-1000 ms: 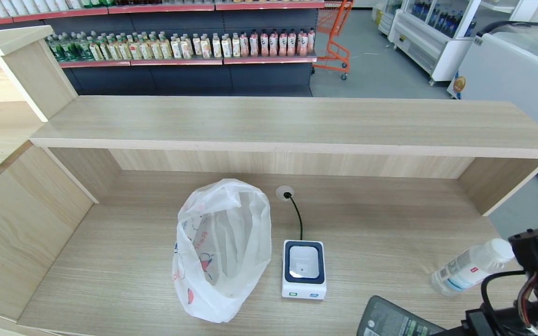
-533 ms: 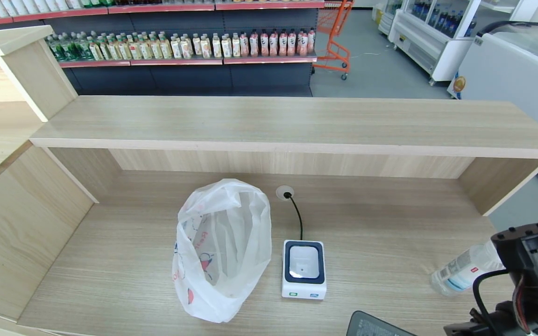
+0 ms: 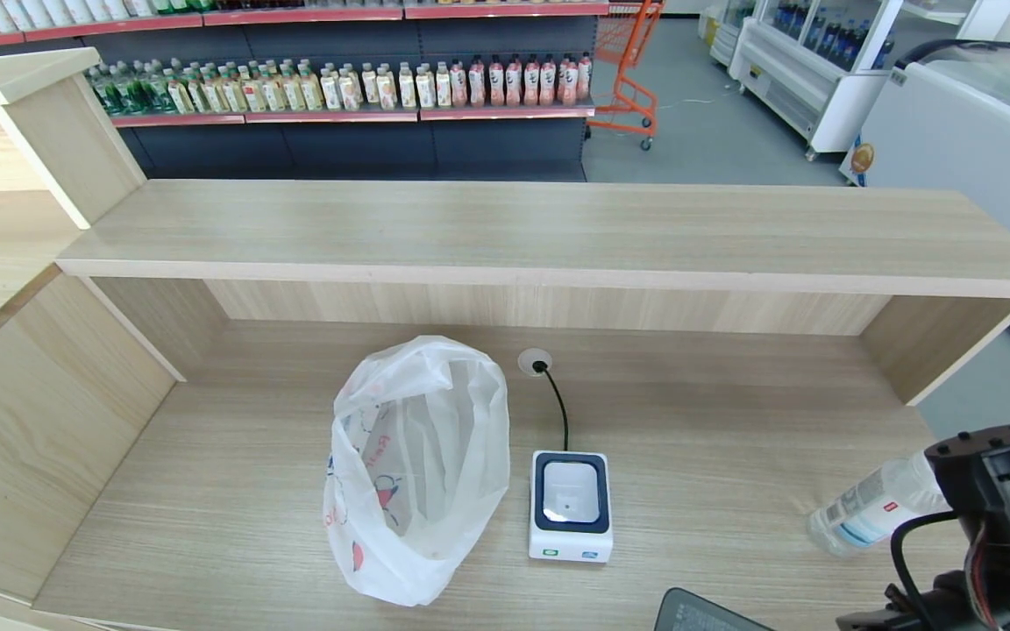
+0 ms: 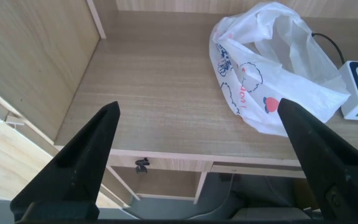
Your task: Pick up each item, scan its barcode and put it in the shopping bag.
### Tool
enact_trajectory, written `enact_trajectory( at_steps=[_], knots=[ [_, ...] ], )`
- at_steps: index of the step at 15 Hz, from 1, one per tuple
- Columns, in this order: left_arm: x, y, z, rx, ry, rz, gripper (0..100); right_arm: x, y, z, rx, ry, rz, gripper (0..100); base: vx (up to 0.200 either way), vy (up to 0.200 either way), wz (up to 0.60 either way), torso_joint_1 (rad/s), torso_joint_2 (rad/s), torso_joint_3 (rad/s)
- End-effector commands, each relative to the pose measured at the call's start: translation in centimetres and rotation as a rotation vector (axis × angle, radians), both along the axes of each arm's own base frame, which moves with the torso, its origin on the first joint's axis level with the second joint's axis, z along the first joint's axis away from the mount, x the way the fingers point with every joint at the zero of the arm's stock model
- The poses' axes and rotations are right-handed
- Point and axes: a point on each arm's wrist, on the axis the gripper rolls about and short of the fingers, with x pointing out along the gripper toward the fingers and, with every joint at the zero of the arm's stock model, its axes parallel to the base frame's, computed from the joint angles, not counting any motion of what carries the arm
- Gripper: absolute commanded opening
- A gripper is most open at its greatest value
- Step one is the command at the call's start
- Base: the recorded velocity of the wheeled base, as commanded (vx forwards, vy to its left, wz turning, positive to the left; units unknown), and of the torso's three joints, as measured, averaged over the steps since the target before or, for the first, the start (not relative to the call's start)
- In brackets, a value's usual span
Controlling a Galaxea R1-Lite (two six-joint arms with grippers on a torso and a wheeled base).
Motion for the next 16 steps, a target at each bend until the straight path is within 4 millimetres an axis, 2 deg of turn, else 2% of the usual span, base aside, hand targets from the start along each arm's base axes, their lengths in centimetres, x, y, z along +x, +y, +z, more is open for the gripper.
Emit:
enact_trajectory(
  at_steps=[1, 9, 10, 11, 13, 14, 15, 16],
  knots=[
    [0.0, 0.0, 0.0, 0.0, 0.002, 0.0, 100, 0.3, 0.1, -0.1, 0.0, -0.06, 0.027, 0, 0.0, 0.0, 0.0, 0.0, 0.0, 0.0],
    [0.0, 0.0, 0.0, 0.0, 0.0, 0.0, 100, 0.3, 0.2, 0.4, 0.008, -0.013, 0.002, 0, 0.0, 0.0, 0.0, 0.0, 0.0, 0.0],
    [0.0, 0.0, 0.0, 0.0, 0.002, 0.0, 100, 0.3, 0.1, 0.6, 0.013, 0.005, -0.012, 0, 0.0, 0.0, 0.0, 0.0, 0.0, 0.0],
    [0.0, 0.0, 0.0, 0.0, 0.002, 0.0, 100, 0.0, 0.0, 1.9, 0.039, 0.04, -0.048, 0, 0.0, 0.0, 0.0, 0.0, 0.0, 0.0],
    [0.0, 0.0, 0.0, 0.0, 0.002, 0.0, 100, -1.0, -1.3, 7.7, 0.174, 0.094, -0.204, 0, 0.0, 0.0, 0.0, 0.0, 0.0, 0.0],
    [0.0, 0.0, 0.0, 0.0, 0.0, 0.0, 100, -1.3, -2.8, 9.1, 0.22, 0.163, -0.372, 0, 0.0, 0.0, 0.0, 0.0, 0.0, 0.0],
    [0.0, 0.0, 0.0, 0.0, 0.0, 0.0, 100, -2.0, -4.2, 8.9, 0.259, 0.326, -0.554, 0, 0.0, 0.0, 0.0, 0.0, 0.0, 0.0],
    [0.0, 0.0, 0.0, 0.0, 0.0, 0.0, 100, -3.1, -5.5, 7.7, 0.313, 0.489, -0.711, 0, 0.0, 0.0, 0.0, 0.0, 0.0, 0.0]
  ],
)
